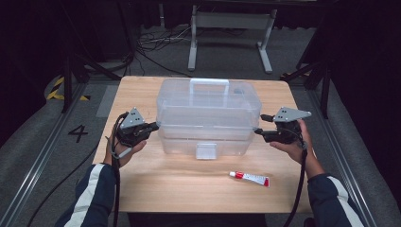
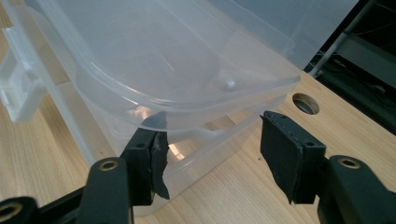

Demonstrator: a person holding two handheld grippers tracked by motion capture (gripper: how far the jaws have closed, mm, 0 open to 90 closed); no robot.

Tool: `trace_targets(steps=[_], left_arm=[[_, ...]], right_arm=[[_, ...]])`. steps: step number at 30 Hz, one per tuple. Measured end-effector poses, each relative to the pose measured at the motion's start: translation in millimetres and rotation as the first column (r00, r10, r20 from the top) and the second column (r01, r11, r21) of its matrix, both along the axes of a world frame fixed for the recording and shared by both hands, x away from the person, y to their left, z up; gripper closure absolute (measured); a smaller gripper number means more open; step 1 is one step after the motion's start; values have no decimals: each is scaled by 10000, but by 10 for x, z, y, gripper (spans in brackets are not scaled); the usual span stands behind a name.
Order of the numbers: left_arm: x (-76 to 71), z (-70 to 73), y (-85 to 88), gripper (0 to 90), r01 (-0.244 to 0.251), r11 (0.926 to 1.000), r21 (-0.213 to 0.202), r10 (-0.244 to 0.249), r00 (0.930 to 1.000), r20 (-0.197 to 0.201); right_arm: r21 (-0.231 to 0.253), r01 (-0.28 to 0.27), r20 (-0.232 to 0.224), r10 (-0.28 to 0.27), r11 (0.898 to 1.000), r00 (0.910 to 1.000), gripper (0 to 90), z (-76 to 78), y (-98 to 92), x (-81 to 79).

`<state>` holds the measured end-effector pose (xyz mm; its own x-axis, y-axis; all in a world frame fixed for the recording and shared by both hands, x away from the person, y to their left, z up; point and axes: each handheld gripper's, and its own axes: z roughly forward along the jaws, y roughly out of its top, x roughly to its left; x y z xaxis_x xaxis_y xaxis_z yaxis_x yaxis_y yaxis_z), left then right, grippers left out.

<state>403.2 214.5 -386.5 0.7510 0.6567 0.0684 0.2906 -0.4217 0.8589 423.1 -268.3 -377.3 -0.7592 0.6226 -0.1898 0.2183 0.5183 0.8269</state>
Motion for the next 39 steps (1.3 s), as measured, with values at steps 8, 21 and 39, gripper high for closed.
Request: trace_targets(steps=[8,21,39], left_arm=[[-7,-1,-17,888,7,9999,125,-8,10000,62],[-155,31,-12,762,149,9979,632,-160,9997,169],[-320,-61,-115,608,966,9920,818,-949,9952,-234]], right_arm=[[213,-87,537,75,9997,9985,468,-40,8,-46],[746,-118,1661,-7,9971,9861,578,-6,20,-129],[1077,384,2605,-654,9934,9633,627,59,67,-155]])
